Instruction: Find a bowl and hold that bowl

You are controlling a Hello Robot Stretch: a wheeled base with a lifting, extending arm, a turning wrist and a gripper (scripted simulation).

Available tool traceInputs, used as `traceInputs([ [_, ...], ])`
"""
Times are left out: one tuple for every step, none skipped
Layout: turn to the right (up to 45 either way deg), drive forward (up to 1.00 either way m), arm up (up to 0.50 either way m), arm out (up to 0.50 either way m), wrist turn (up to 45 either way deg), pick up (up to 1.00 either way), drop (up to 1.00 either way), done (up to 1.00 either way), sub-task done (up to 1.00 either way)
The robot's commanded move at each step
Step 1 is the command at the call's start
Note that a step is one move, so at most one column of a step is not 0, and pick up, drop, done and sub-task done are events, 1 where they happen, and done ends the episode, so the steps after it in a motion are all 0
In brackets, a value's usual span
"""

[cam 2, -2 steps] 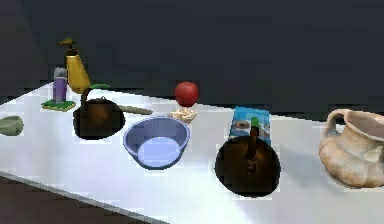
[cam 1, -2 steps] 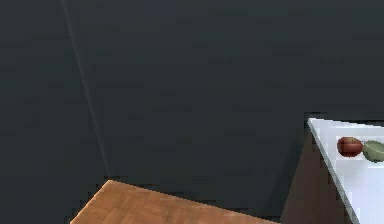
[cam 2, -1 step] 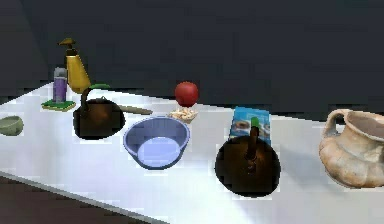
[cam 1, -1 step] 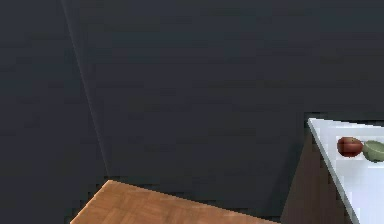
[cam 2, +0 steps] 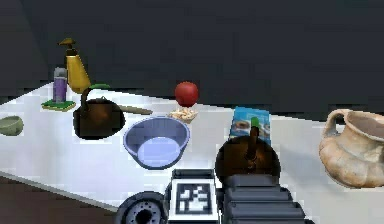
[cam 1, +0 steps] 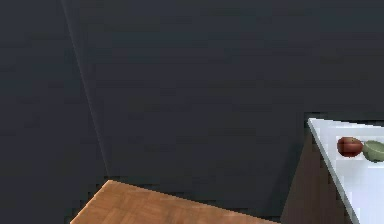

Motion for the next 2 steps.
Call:
traceInputs([
  [0.0,0.00,0.00,0.14,0.0,0.00,0.00,0.00,0.00],
  [0.0,0.00,0.00,0.00,45.0,0.00,0.00,0.00,0.00],
])
